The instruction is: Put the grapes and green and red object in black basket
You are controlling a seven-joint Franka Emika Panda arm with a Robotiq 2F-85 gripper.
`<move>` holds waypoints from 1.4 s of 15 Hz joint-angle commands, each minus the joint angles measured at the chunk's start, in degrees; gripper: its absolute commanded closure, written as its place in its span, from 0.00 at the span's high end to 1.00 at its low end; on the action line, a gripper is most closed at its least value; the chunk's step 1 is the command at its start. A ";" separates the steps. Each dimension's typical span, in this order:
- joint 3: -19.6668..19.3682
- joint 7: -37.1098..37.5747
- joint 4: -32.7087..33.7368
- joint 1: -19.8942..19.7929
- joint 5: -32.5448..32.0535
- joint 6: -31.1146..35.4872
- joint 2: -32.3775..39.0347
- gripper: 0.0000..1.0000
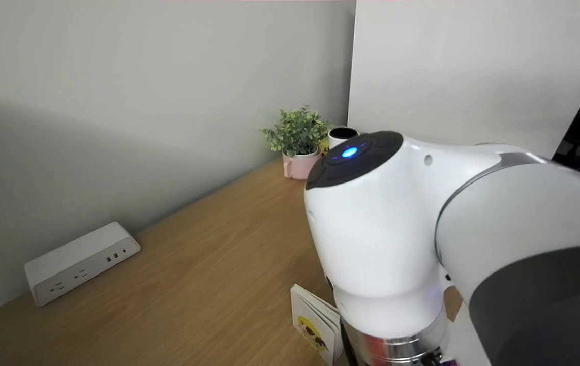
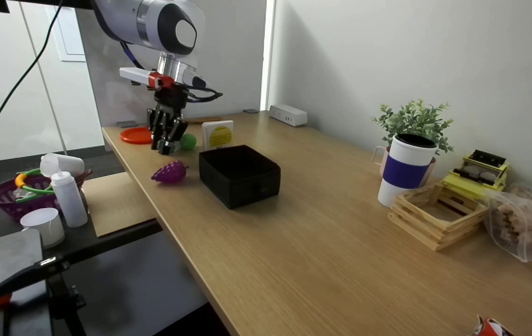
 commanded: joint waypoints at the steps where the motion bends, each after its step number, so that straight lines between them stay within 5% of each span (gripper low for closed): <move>1: -0.83 2.72 -1.35 1.29 -1.79 -1.73 -3.70 0.15; 21: -2.17 6.31 -10.61 -5.91 2.34 -1.42 -15.03 0.15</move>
